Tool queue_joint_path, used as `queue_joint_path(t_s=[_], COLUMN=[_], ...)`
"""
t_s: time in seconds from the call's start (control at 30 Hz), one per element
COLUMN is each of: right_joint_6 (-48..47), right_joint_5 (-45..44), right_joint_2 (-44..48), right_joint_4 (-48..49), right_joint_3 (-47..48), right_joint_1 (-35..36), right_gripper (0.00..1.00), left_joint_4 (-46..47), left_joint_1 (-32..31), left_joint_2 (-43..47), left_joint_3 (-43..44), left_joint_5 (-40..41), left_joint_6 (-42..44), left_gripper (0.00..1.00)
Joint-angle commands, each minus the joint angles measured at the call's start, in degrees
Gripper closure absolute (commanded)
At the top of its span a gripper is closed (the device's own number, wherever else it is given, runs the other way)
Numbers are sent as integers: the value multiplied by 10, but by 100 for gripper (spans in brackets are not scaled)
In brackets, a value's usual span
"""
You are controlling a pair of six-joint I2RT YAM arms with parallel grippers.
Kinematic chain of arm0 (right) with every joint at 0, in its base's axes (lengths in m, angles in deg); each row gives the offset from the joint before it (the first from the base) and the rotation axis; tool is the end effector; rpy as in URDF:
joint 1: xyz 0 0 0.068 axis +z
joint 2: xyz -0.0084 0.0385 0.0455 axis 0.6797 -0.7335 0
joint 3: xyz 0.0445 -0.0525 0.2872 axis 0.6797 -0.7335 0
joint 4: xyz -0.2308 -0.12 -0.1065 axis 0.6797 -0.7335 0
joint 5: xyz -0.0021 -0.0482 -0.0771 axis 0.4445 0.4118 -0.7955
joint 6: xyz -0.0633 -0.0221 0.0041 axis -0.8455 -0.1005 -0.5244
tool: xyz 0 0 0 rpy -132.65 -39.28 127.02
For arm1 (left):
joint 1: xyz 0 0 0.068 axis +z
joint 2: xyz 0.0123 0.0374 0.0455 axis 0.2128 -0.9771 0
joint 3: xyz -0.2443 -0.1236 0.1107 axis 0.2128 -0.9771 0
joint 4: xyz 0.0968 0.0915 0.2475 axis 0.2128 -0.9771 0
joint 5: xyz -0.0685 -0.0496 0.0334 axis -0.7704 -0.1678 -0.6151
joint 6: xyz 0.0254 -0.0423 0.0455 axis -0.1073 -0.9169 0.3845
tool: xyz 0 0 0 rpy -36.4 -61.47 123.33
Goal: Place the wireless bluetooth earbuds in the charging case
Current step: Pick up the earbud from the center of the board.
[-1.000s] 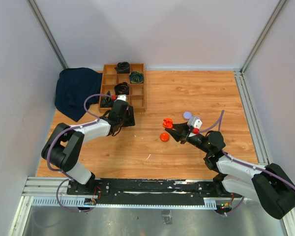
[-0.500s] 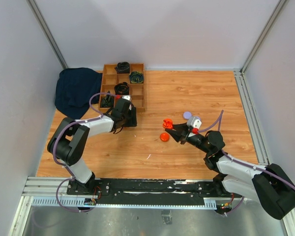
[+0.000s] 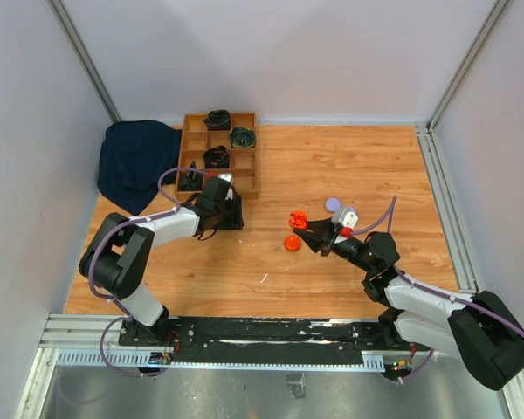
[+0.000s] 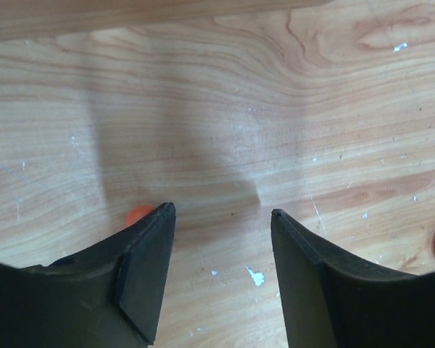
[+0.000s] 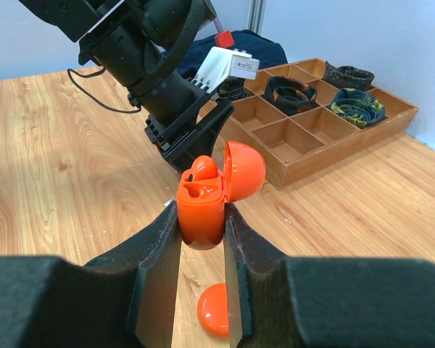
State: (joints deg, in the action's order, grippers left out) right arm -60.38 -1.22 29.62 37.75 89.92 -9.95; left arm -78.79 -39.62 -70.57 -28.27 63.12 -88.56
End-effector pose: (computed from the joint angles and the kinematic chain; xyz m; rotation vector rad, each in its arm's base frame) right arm 0.1613 0.1351 0.2264 -0.7745 1.1656 0.8468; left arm 0.3083 -0.1568 0.1524 0.0866 2.4645 -0.3363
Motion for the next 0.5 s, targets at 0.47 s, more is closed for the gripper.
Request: queue_joint_path(t_s=[0.47], right_joint_6=[-14], right_joint_5=[-6], right_joint_2=[3], right_joint_4=[6], right_joint_3=[2], right_joint_1=[5], right_gripper=[84], left_joint_4=[-85], left_joint_1=[3], left_joint_2=[87], left_joint_3=[6], left_joint_5=[99], left_joint_6=[-45], left_gripper=[35])
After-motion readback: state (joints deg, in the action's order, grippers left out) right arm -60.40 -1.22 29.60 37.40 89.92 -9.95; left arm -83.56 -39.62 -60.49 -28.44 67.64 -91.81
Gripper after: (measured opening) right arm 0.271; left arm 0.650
